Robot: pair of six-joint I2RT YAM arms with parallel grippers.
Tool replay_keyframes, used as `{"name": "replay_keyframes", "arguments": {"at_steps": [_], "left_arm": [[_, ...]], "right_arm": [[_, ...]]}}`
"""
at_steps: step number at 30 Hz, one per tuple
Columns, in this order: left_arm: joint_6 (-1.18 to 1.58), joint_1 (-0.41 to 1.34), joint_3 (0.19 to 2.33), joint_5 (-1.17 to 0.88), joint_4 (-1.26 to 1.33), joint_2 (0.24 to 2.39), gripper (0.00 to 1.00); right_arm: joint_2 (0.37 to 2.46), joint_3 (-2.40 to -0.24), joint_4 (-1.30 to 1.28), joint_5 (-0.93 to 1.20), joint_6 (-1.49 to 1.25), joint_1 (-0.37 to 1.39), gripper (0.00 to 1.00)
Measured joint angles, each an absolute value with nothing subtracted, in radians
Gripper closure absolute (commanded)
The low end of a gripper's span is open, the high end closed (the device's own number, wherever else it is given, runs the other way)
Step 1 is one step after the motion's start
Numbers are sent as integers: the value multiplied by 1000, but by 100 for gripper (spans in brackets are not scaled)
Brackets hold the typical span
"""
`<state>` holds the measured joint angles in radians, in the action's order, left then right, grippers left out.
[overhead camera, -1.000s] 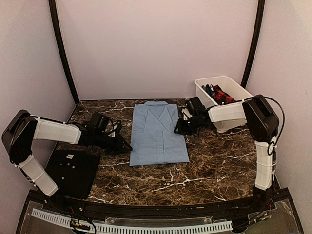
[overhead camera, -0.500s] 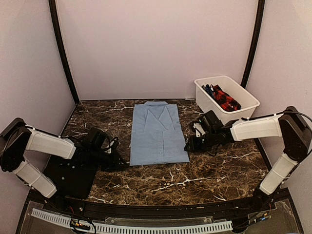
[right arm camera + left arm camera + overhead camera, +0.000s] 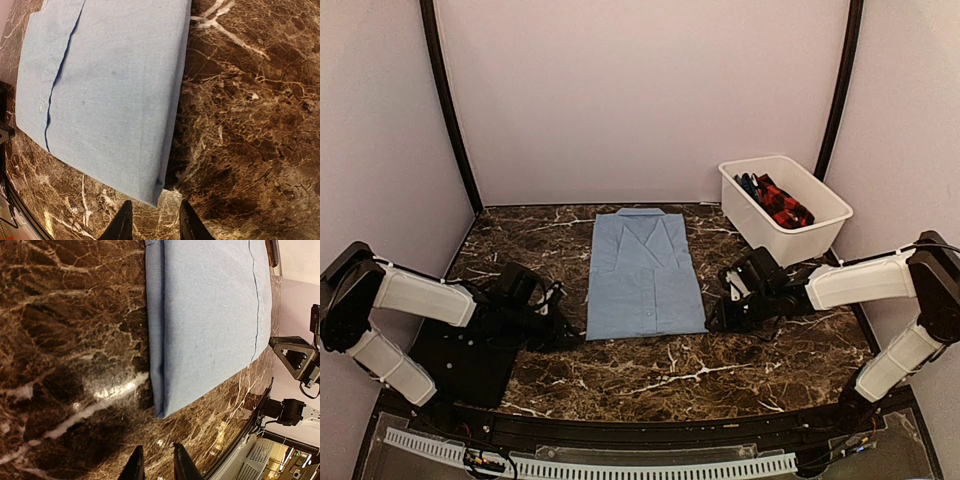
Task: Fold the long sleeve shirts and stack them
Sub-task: Adjust the 2/3-rectangle-folded shirt at the center of the board, then pick up the 2/3-rectangle-folded shirt from the center of the board.
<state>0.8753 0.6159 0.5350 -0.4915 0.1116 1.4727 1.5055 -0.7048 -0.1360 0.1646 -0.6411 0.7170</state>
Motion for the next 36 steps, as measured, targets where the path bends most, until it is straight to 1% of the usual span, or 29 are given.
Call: {"name": "replay_keyframes", "arguments": {"at_steps": [12, 24, 36], "left_arm": [[876, 627, 541, -481, 125, 1503, 80], [877, 627, 553, -471, 133, 1511, 79], [888, 628, 554, -466, 144, 1528, 74]], "right_arm": [[1531, -704, -108, 141, -669, 740, 72], [1582, -705, -80, 124, -691, 749, 77], [1590, -706, -64, 111, -698, 760, 78]]}}
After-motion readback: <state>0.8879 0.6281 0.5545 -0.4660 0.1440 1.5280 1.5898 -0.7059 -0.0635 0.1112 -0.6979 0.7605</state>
